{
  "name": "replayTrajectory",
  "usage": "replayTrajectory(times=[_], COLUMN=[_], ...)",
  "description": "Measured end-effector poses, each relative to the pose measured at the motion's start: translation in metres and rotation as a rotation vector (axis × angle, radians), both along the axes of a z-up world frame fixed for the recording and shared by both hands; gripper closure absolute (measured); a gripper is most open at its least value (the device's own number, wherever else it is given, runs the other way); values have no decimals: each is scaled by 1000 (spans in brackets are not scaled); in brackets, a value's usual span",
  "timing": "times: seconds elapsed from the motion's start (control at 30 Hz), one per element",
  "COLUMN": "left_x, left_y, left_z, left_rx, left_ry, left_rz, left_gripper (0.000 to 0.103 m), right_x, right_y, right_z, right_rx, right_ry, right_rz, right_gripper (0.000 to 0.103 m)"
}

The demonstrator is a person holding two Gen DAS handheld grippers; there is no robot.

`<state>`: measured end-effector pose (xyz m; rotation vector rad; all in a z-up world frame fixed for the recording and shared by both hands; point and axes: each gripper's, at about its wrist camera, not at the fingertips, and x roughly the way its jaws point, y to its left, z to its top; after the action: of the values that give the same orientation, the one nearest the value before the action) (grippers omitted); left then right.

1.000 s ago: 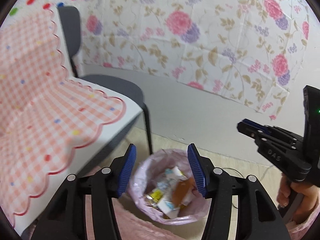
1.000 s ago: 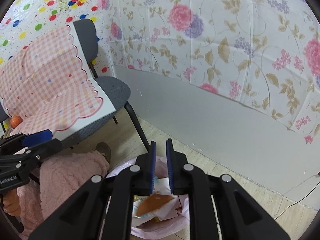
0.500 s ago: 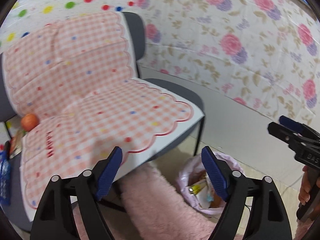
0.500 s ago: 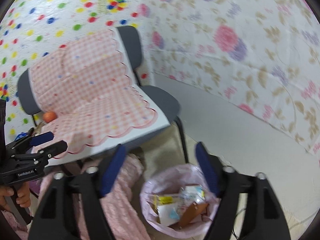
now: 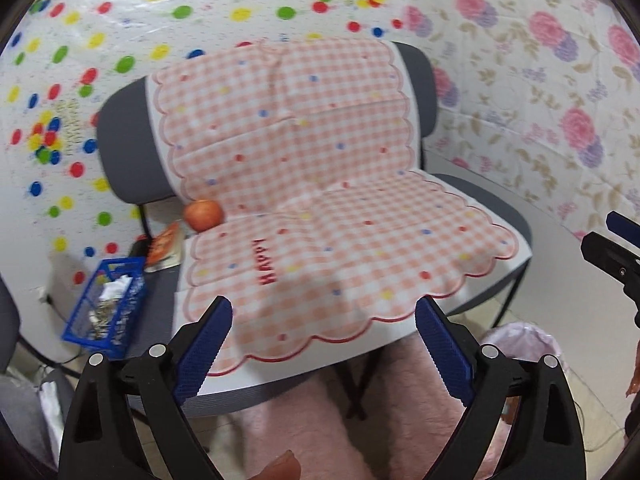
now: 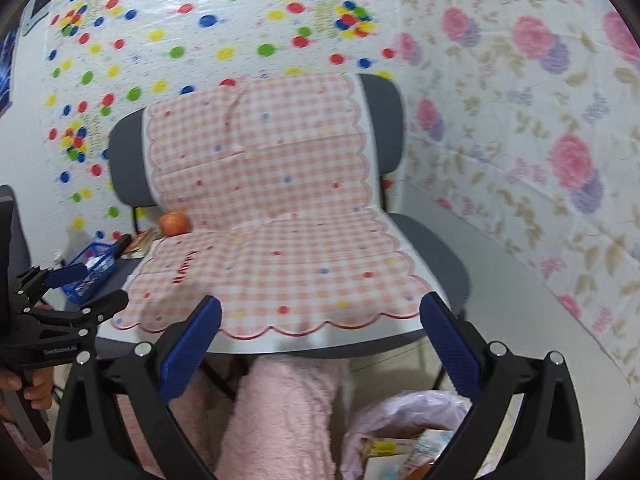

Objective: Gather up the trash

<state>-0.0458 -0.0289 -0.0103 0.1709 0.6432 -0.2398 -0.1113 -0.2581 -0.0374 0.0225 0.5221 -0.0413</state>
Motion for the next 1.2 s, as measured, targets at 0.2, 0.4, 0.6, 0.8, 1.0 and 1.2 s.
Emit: replayTrajectory(times=[0.2,0.4,0.6,0.8,1.0,1.2], left_x=[4,12,17,22,24,25], left_y=[36,56,60,60,61,59], left_z=[-2,-10,-14,-14,-14,-16], left_rx=[35,26,12,2,3,-3], left_ry=[16,41,54,53,56,63], left_rz=[124,169,167,165,167,164], left_gripper=[10,10,10,10,10,10], right_x=[23,32,39,43,47,48], right_y=[35,55,55,55,58,57], right_z=[-5,-12,-18,-19,-20,-21], right_rx=[-29,-77,-85,-73,-70,-64], right_ry=[25,31,64,70,73,76], right_rz=[72,85,86,76,99,99], right_gripper=[6,6,6,6,6,6])
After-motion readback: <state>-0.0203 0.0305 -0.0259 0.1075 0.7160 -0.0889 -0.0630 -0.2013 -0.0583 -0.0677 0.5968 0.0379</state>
